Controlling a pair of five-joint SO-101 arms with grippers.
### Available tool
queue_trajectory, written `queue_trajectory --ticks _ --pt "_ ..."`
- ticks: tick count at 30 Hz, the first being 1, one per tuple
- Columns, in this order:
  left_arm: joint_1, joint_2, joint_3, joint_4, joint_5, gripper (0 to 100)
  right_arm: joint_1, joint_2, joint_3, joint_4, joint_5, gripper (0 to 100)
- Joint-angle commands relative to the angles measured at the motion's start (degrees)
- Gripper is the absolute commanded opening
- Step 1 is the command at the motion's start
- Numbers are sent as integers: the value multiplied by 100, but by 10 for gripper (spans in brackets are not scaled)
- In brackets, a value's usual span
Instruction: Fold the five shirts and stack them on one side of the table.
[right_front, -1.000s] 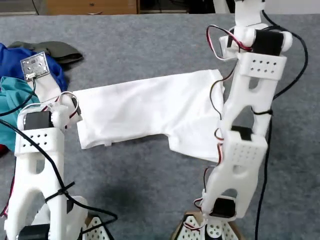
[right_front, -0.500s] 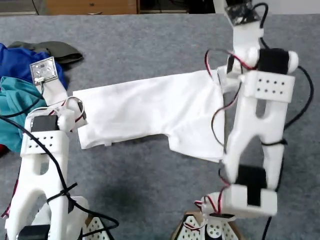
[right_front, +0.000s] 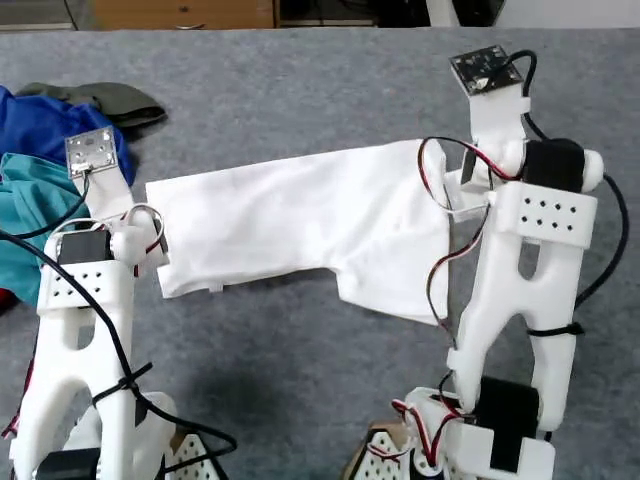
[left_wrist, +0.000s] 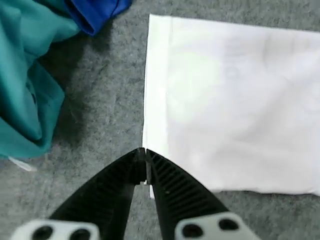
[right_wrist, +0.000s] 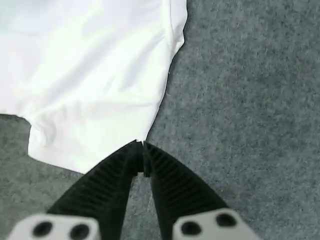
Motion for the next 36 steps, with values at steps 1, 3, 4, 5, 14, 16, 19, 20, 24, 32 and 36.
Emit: queue_trajectory --ticks 1,3,4,5,14,16,19,20,24,32,36 --pt "-70 -92 -53 79 -211 19 31 -251 277 -484 26 3" --pt "-97 -136 105 88 -273 19 -66 -251 426 -607 26 3" --pt "-114 -154 123 114 -281 19 -110 -251 505 -668 26 3" --pt "-202 -163 97 149 -281 19 -136 -251 602 -721 35 3" --pt "-281 22 79 -246 -264 19 -75 -251 971 -580 229 3" --pt "-264 13 79 -220 -413 19 -84 -251 980 -580 308 3" --pt "-220 57 123 -211 -492 19 -75 -286 971 -571 132 3" --pt "-220 66 123 -211 -484 19 -66 -286 963 -571 35 3" --pt "-220 66 62 -290 -484 19 -110 -251 989 -993 0 3" --pt "-220 84 53 -1055 -167 19 -541 251 1095 -2110 -316 4" --pt "-123 119 158 -1679 79 19 -848 1121 1130 -2980 -835 4"
